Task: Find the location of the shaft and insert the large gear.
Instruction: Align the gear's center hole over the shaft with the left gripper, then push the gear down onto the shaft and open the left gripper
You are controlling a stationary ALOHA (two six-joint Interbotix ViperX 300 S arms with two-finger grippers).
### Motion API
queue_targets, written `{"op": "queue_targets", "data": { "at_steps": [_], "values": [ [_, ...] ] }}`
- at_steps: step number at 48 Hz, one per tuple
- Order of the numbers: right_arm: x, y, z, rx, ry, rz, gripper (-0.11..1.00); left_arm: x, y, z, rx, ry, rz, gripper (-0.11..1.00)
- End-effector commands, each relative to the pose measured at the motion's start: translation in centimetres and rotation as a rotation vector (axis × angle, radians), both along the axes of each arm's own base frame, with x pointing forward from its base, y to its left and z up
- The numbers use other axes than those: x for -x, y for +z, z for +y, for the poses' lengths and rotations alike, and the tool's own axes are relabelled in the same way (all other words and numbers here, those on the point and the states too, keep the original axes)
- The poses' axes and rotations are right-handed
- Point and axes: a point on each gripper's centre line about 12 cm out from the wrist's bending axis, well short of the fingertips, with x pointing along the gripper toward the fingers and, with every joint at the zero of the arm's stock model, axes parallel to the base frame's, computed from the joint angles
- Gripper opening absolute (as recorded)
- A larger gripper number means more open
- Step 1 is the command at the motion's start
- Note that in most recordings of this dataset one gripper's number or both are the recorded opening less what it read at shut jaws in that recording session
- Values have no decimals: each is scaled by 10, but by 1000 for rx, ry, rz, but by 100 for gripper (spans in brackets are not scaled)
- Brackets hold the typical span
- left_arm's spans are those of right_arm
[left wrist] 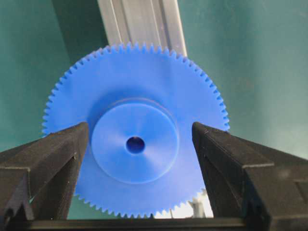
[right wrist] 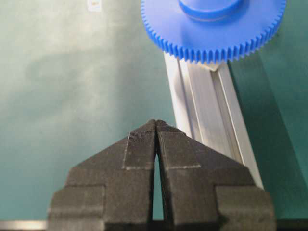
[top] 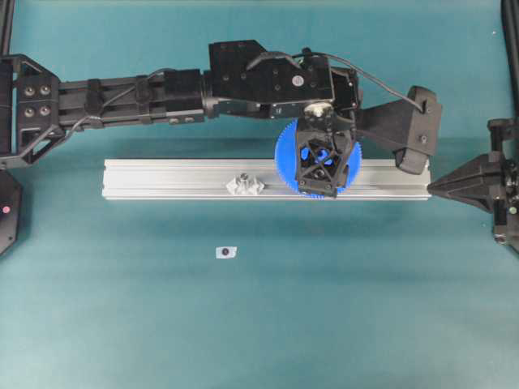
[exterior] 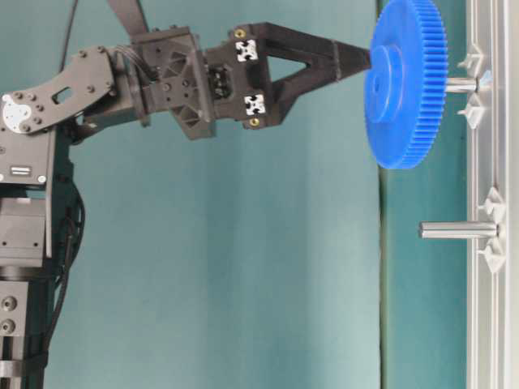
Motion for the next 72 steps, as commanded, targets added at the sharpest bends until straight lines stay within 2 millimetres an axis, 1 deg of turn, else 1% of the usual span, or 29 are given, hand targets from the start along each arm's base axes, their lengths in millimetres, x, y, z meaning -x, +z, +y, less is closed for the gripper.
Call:
{"op": "queue_targets", "data": {
  "at_steps": [1,18,26,35,43,55,65,72],
  "values": [
    [-2,3,0,-8,-4,-8,2,5,39,-2,-13,-3,-80,83],
    [-2,3,0,-8,-6,-8,2,6,36,-2,-8,1,-70,83],
    [-2,3,0,-8,-4,-6,2,8,42,-2,-9,3,-81,83],
    [-2,3,0,-8,-6,-8,2,11,54,-3,-3,21,-104,83],
    [-2,3,0,-8,-6,-8,2,16,55,-5,3,31,-97,83],
    [-2,3,0,-8,-6,-8,2,29,46,-7,9,38,-57,83],
    [-2,3,0,-8,-6,-8,2,22,42,-6,5,35,-103,83],
    [-2,3,0,-8,-4,-8,2,16,19,-2,8,44,-70,83]
  ]
}}
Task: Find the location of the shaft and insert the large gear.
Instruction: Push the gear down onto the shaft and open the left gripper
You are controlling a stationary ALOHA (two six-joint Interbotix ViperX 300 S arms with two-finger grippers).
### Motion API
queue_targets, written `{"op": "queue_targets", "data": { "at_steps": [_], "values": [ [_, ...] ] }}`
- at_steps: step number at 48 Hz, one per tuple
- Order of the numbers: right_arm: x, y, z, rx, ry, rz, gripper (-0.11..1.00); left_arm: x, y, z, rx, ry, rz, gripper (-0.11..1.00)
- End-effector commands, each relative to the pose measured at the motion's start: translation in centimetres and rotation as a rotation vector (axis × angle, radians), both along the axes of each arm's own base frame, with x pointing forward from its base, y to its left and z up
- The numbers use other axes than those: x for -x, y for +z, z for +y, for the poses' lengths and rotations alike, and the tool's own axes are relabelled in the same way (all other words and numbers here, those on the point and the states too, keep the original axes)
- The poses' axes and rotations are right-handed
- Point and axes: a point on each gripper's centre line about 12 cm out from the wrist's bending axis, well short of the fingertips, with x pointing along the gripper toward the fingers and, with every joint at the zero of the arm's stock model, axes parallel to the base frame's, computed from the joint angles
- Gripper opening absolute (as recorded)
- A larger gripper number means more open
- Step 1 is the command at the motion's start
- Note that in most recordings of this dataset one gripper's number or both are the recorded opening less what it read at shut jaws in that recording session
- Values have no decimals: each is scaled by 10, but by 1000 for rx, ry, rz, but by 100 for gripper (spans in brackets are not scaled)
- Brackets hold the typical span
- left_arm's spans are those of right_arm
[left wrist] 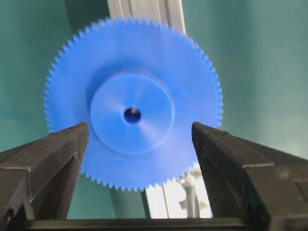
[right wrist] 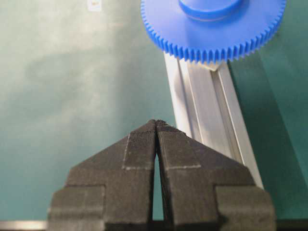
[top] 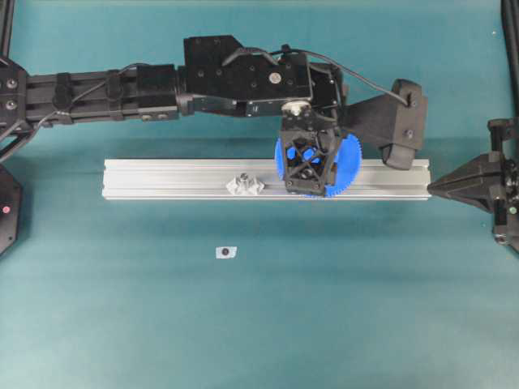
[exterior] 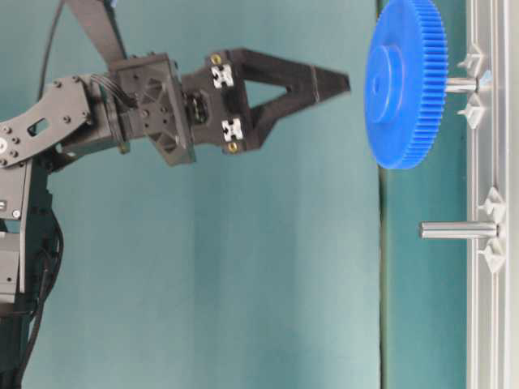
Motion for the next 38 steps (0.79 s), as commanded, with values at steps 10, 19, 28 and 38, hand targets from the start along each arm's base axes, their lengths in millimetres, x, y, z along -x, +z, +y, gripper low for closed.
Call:
{"op": "queue_targets", "data": {
  "at_steps": [10,19,28,38],
  "values": [
    [-2,4,0,-8,-4,-11,2,-3,-11,8,2,28,13,82],
    [-2,4,0,-8,-4,-13,2,-2,-14,17,4,48,18,82],
    [-2,4,0,-8,-4,-11,2,1,-15,31,4,71,22,82],
    [-2,4,0,-8,-6,-13,2,2,-12,34,4,77,19,82]
  ]
}}
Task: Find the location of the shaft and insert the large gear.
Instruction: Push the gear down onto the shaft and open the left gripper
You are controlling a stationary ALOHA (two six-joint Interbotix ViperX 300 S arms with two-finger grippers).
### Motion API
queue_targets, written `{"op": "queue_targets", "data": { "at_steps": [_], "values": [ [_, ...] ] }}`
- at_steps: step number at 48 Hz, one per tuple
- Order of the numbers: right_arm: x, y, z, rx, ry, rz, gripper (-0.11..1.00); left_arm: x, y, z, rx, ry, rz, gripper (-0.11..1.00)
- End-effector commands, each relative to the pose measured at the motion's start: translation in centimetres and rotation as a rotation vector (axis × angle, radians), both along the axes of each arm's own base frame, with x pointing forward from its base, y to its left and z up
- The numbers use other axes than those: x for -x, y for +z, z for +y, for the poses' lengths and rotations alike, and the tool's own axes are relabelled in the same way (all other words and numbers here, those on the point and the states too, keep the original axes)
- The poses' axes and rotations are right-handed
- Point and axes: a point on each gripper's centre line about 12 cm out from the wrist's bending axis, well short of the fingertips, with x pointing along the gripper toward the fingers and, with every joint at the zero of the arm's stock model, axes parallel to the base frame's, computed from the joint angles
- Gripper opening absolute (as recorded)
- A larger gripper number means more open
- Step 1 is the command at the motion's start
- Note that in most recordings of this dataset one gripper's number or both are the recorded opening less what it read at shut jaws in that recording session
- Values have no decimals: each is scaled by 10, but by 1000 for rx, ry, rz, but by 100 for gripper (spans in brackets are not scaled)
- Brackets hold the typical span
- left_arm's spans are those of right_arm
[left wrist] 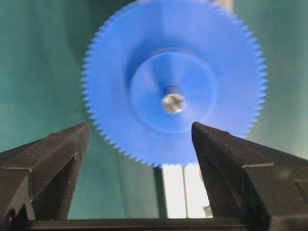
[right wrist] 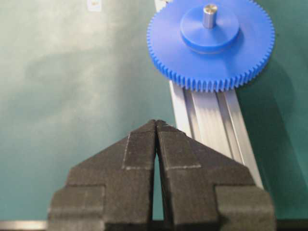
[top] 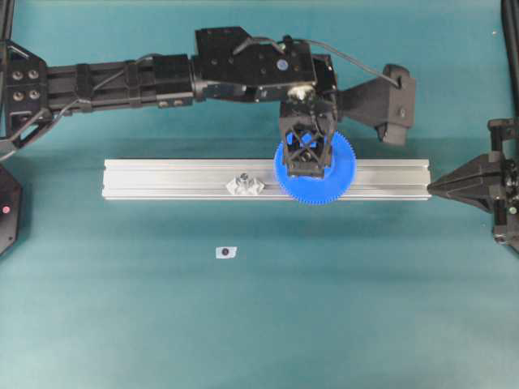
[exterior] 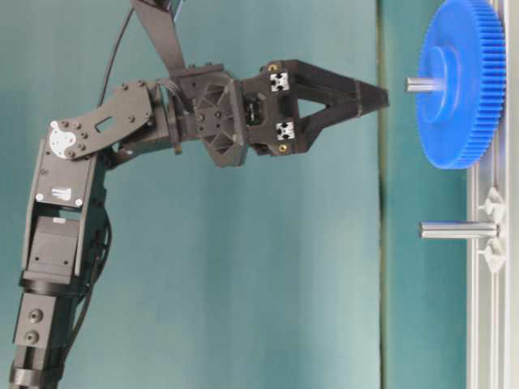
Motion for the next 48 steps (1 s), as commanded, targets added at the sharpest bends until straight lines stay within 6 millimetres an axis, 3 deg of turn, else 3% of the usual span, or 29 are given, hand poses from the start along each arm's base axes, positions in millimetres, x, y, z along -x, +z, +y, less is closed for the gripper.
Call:
{"op": "queue_targets", "data": {
  "at_steps": [1,13,48],
  "values": [
    [-2,4,0,-8,-6,-13,2,1,21,-1,-10,0,-44,82],
    [-2,4,0,-8,-4,-11,2,1,23,-4,-6,-3,-49,82],
    [-2,4,0,-8,-4,-11,2,2,45,-39,6,-28,-74,82]
  ]
}}
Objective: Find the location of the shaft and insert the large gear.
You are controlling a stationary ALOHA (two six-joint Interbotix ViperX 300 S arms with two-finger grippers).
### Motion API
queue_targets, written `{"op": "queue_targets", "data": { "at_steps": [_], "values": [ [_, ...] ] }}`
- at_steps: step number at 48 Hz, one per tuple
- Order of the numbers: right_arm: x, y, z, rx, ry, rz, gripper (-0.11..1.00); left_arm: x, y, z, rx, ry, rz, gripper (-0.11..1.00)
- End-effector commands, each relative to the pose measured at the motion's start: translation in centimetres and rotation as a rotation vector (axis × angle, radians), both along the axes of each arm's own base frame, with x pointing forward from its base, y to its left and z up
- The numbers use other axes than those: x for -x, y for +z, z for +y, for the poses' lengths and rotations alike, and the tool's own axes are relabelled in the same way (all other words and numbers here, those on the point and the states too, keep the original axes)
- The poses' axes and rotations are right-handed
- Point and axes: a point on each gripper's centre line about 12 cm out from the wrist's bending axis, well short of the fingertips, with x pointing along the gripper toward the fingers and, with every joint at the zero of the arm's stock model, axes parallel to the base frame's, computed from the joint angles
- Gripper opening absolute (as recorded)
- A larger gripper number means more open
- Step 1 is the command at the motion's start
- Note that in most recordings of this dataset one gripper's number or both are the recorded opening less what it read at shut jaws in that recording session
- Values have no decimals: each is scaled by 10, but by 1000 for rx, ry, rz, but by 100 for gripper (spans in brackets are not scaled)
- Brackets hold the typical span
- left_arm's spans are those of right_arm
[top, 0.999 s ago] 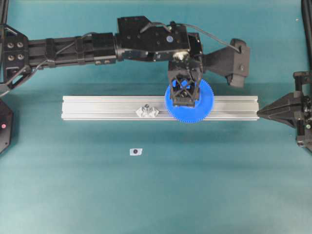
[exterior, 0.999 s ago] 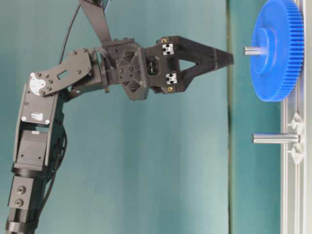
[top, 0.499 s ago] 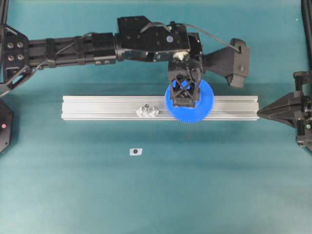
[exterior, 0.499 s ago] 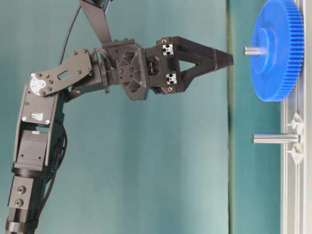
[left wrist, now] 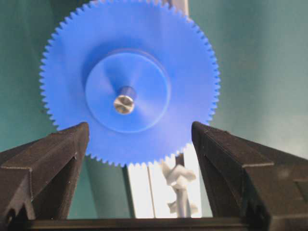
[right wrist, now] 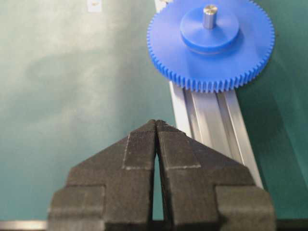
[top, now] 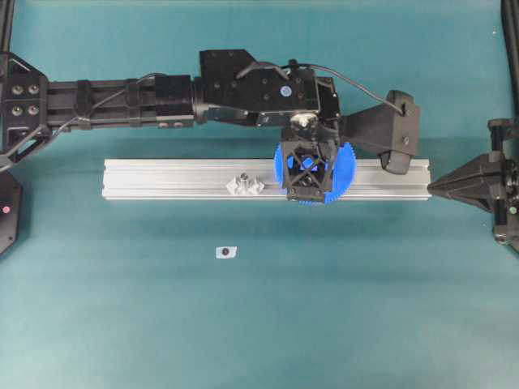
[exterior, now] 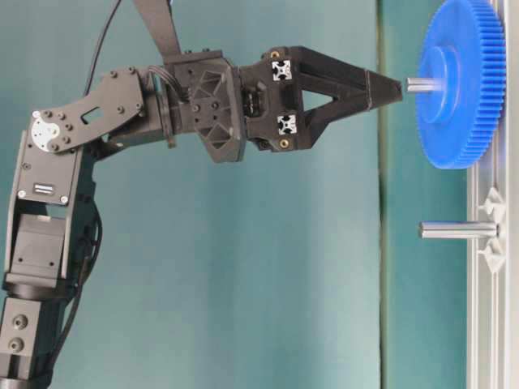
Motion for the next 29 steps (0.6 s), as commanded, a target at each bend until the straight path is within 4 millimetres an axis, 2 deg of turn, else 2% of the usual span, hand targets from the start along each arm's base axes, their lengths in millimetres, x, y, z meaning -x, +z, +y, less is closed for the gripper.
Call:
{"op": "queue_targets", "data": {
  "at_steps": [1,13,29],
  "values": [
    [-2,4,0,-8,-6,-11,2,3,43,-5,-8,-8,-89,82],
    [-2,4,0,-9,-7,-10,2,4,64,-8,-9,-5,-133,82],
    [-2,4,-1,-9,-8,-10,2,7,74,-14,-7,-15,-126,82]
  ]
}}
